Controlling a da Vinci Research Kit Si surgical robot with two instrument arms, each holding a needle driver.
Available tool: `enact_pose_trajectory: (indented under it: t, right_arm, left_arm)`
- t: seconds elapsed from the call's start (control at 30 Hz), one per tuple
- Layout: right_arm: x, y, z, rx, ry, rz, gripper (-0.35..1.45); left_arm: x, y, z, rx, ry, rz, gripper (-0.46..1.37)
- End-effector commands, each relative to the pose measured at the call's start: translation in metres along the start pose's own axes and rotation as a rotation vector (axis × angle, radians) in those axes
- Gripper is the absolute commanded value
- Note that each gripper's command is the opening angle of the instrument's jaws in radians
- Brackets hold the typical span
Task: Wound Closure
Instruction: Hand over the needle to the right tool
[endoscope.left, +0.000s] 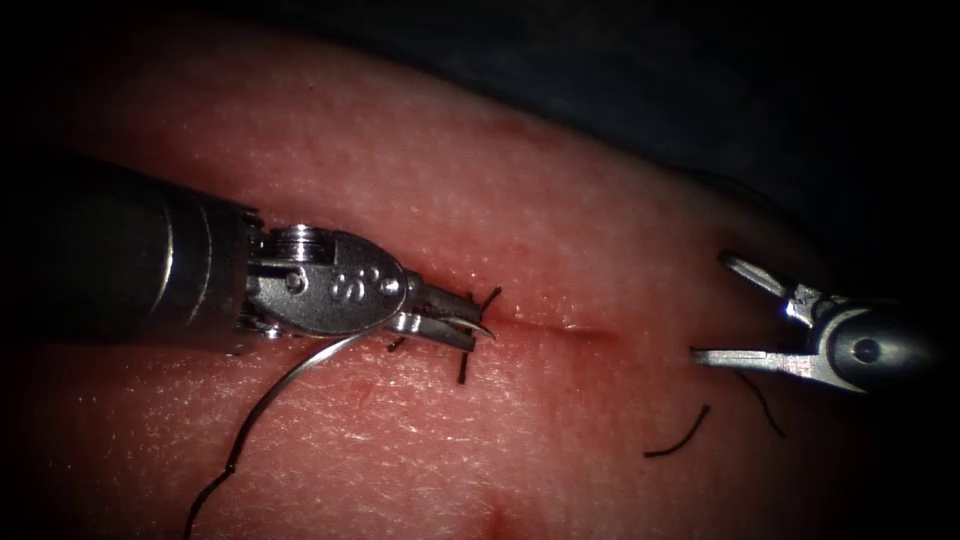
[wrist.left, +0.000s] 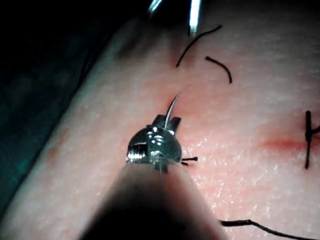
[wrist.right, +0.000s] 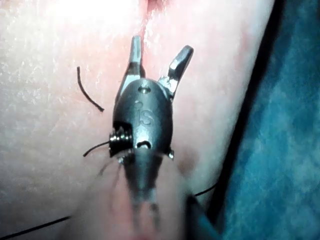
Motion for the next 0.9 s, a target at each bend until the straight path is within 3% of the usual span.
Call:
enact_pose_trajectory:
  t: [0.03, 0.23, 0.33, 0.47, 0.7, 0.9]
  right_arm:
    - [0.0000, 0.0000, -0.0001, 0.010, 0.001, -0.001, 1.42]
    - [0.0000, 0.0000, -0.0002, 0.012, 0.001, -0.001, 1.42]
    - [0.0000, 0.0000, -0.0002, 0.011, 0.001, -0.001, 1.41]
    - [0.0001, -0.0004, -0.0003, 0.012, 0.005, 0.081, 1.36]
    - [-0.0003, -0.0015, -0.0006, 0.020, 0.011, 0.322, 1.14]
    - [-0.0014, -0.0028, -0.0004, 0.024, 0.004, 0.570, 1.03]
  left_arm:
    - [0.0002, -0.0004, 0.0006, -0.012, 0.005, 0.003, -0.35]
    - [0.0016, -0.0029, 0.0035, 0.014, 0.037, 0.016, -0.35]
    - [0.0022, -0.0041, 0.0047, 0.026, 0.086, 0.012, -0.35]
    - [0.0028, -0.0055, 0.0056, 0.050, 0.139, 0.019, -0.35]
    - [0.0036, -0.0065, 0.0038, 0.100, 0.273, 0.064, -0.35]
    - [0.0053, -0.0071, 0.0009, 0.129, 0.462, 0.079, -0.35]
